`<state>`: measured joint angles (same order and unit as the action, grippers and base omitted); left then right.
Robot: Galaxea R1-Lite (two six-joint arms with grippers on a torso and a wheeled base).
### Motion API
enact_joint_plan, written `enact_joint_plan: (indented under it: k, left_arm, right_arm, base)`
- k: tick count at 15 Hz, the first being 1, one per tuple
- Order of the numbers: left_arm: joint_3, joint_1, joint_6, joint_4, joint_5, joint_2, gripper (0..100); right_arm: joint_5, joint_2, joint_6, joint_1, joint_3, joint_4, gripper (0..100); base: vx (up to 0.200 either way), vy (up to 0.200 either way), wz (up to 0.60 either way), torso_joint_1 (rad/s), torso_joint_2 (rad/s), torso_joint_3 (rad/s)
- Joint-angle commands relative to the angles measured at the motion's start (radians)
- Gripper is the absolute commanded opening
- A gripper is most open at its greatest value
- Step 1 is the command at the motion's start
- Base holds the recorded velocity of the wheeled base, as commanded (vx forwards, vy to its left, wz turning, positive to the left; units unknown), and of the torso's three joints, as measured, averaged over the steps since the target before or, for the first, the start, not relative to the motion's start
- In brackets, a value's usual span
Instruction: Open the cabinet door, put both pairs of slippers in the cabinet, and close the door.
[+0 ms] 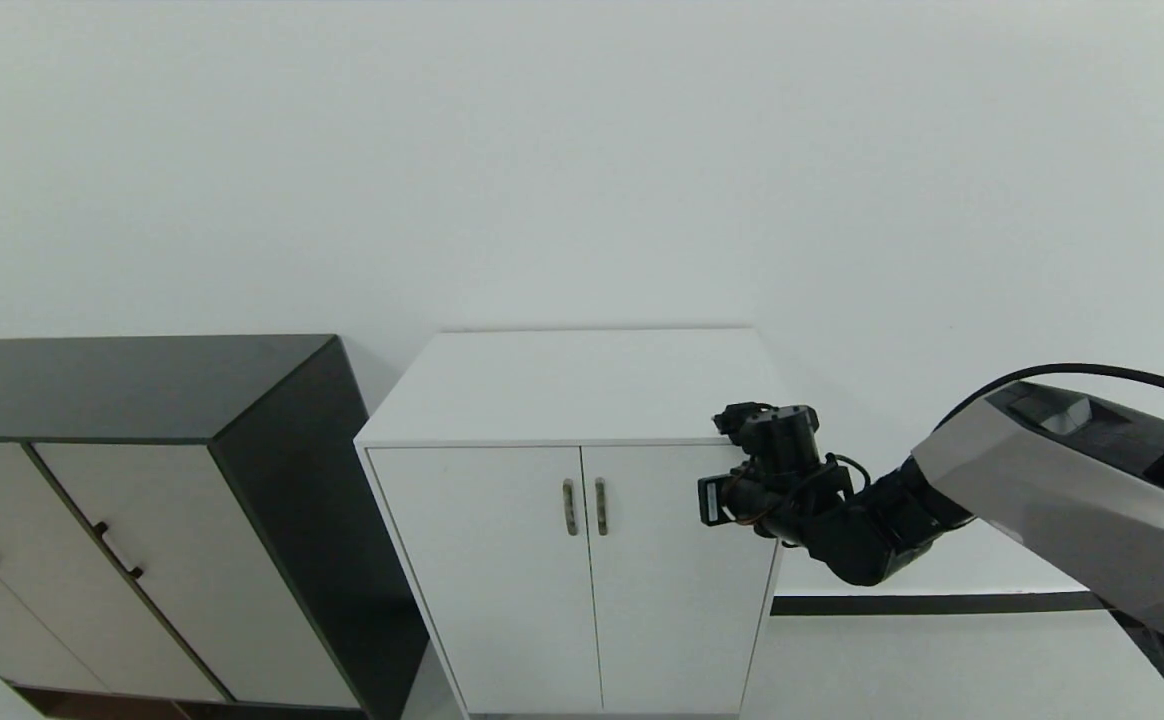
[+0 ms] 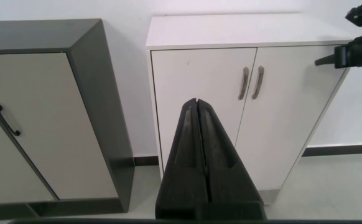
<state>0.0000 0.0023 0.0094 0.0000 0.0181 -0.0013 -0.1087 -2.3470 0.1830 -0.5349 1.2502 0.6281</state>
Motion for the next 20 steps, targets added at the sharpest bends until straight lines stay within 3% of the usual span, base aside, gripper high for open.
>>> enact_joint_plan:
  k: [1,6,12,15,20]
  left_arm:
    - [0.000,0.001,0.000,0.000,0.000,0.001,0]
    - [0.000,0.001,0.000,0.000,0.000,0.001,0]
    - [0.000,0.001,0.000,0.000,0.000,0.001,0]
    - [0.000,0.001,0.000,0.000,0.000,0.001,0]
    - [0.000,0.001,0.000,0.000,0.000,0.001,0]
  right_arm:
    - [0.000,0.104,0.000,-0.005,-0.132,0.062,0]
    - [0.000,0.301,-0.005,0.033,-0.449,0.228,0]
    - [0.018,0.546,-0.017,0.170,-0.804,0.242,0]
    - [0.054,0.660,-0.135,0.293,-0.994,0.242,0]
    - [0.075,0.752,-0.247,0.316,-1.216,0.239,0]
  base:
    - [0.000,0.000,0.00,0.000,0.00,0.000]
    - [0.000,0.000,0.00,0.000,0.00,0.000]
    - [0.000,0.000,0.00,0.000,0.00,0.000]
    - [0.000,0.000,0.00,0.000,0.00,0.000]
    - [0.000,0.000,0.00,0.000,0.00,0.000]
